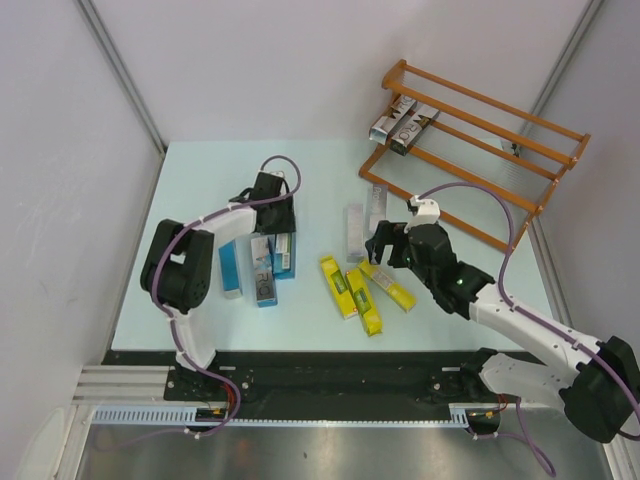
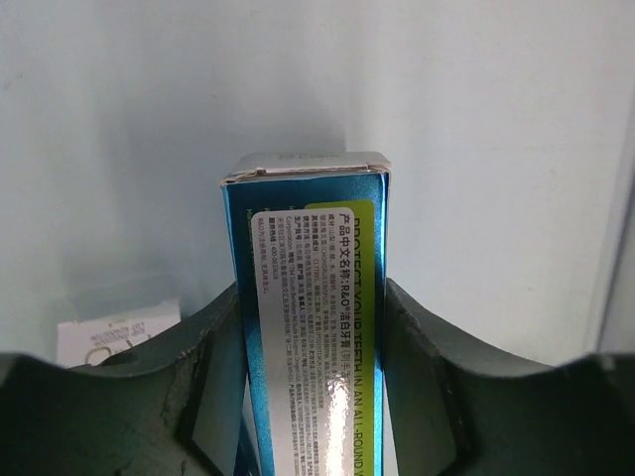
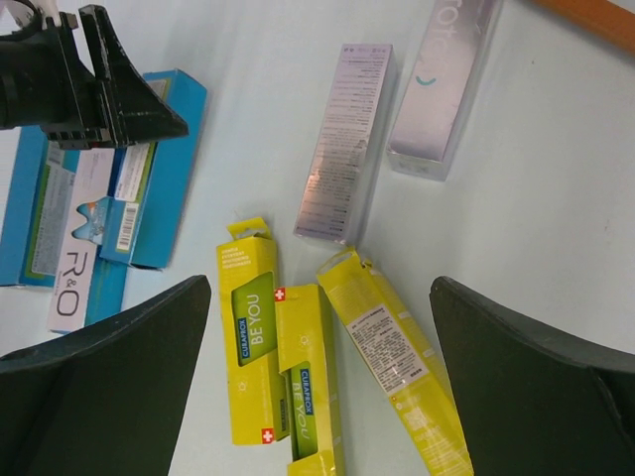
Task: Place and organize the toothpastes onto the shelf
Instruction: Pick up the toothpaste from the center of the board.
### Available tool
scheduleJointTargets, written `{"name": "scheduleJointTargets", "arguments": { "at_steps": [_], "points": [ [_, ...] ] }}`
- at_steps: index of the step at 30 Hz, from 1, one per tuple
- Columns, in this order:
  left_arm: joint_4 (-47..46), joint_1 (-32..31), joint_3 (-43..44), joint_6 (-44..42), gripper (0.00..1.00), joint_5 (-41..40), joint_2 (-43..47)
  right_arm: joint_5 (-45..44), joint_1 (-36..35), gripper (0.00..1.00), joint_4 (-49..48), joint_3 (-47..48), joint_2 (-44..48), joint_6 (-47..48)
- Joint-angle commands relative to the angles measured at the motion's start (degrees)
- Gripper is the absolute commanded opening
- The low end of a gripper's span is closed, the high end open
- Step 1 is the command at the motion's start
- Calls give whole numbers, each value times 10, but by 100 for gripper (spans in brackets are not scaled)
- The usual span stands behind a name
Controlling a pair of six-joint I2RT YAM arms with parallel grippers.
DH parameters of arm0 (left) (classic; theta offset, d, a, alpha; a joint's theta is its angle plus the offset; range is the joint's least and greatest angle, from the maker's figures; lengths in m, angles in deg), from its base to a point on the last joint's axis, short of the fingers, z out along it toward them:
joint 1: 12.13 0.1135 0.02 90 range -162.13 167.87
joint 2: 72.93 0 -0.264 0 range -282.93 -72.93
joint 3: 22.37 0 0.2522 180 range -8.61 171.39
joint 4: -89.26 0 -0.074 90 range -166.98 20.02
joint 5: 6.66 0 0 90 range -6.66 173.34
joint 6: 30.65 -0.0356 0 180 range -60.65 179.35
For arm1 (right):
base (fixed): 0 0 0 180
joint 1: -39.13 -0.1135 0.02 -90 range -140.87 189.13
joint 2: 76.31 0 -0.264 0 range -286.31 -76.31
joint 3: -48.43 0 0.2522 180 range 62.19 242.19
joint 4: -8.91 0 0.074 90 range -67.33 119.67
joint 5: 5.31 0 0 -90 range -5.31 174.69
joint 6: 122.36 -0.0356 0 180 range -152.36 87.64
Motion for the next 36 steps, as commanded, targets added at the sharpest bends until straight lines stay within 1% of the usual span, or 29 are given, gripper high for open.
{"name": "scheduleJointTargets", "arguments": {
  "at_steps": [1,10,14,22,25,29,36],
  "points": [
    [-41,-9,-17,-10,47,69,84,8,2,99,-16,2,26,-12],
    [-54,-70,-56,-20,47,85,189,38,3,99,-22,2,51,-32],
    [-61,-124,-82,-10,47,74,241,59,4,99,-34,2,57,-51],
    [-68,-205,-121,24,48,58,344,113,15,100,-42,2,80,-76],
    [-47,-237,-114,24,49,40,359,140,19,100,-67,-3,88,-91],
    [-31,-265,-106,22,49,26,364,190,24,100,-98,-11,92,-119],
    [-27,-297,-98,28,50,25,354,221,24,100,-129,-13,74,-140]
  ]
}}
